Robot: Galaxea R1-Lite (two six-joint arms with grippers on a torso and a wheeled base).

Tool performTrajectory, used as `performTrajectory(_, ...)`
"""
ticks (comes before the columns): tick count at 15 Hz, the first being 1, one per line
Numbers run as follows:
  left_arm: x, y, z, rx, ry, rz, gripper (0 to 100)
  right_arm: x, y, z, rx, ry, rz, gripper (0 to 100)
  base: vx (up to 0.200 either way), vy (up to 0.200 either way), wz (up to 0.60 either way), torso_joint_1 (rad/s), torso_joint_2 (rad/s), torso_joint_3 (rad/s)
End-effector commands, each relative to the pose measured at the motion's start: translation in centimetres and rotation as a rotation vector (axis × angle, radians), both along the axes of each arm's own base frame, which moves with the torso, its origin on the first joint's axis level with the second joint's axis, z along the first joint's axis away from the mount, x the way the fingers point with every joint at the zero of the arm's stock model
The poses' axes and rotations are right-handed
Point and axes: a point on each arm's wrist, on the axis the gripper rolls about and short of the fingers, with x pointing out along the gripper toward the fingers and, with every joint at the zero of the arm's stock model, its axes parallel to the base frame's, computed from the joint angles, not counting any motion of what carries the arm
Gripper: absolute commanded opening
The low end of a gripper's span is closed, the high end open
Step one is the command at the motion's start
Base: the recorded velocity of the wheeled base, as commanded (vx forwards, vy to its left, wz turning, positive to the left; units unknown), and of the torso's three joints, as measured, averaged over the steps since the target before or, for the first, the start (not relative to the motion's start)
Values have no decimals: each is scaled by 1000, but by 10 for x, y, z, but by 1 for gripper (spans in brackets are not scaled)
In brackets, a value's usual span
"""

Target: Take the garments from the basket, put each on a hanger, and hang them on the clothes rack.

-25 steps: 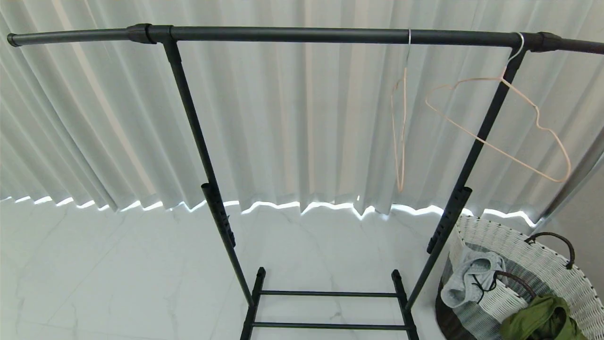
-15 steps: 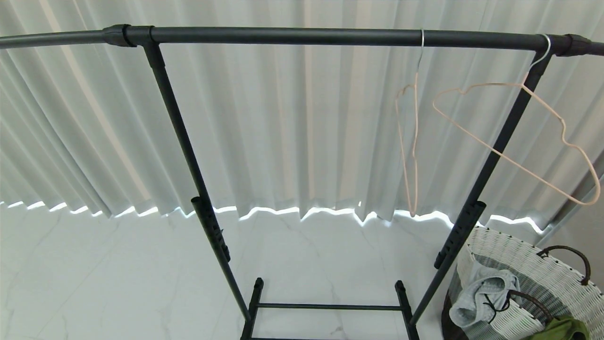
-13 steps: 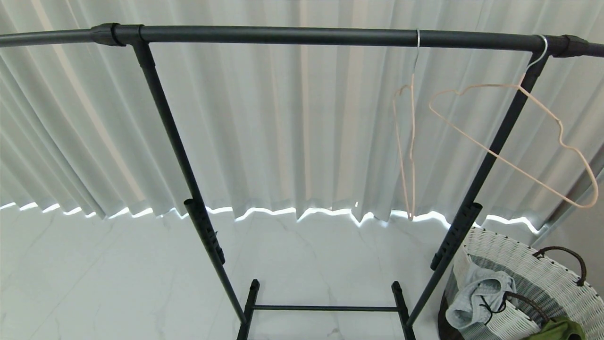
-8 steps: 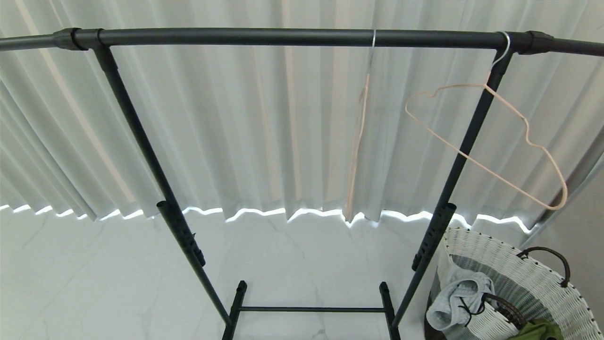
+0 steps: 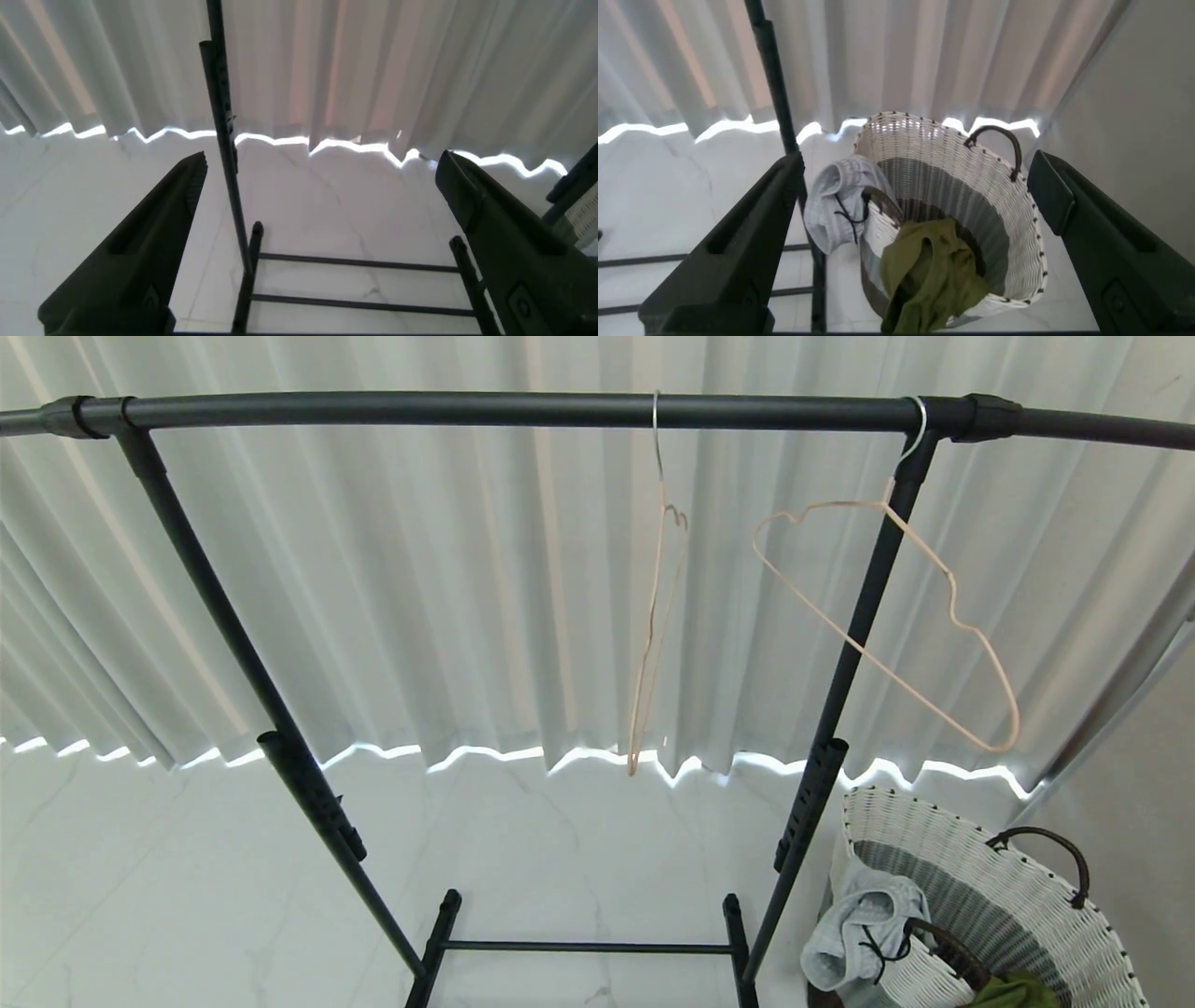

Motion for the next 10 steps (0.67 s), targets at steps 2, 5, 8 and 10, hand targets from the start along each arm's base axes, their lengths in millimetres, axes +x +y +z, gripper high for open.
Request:
performTrajectory(2,0,0,0,0,-1,1,100,0,0,0,0,1,1,100,0,0,0,0,0,0)
performTrajectory(5,0,0,0,0,-1,1,100,0,0,0,0,1,1,100,0,0,0,0,0,0)
performTrajectory(8,0,0,0,0,-1,1,100,0,0,0,0,1,1,100,0,0,0,-129,317,181)
performTrajectory(10,0,0,0,0,-1,1,100,0,0,0,0,1,-1,100,0,0,0,-176,456,259)
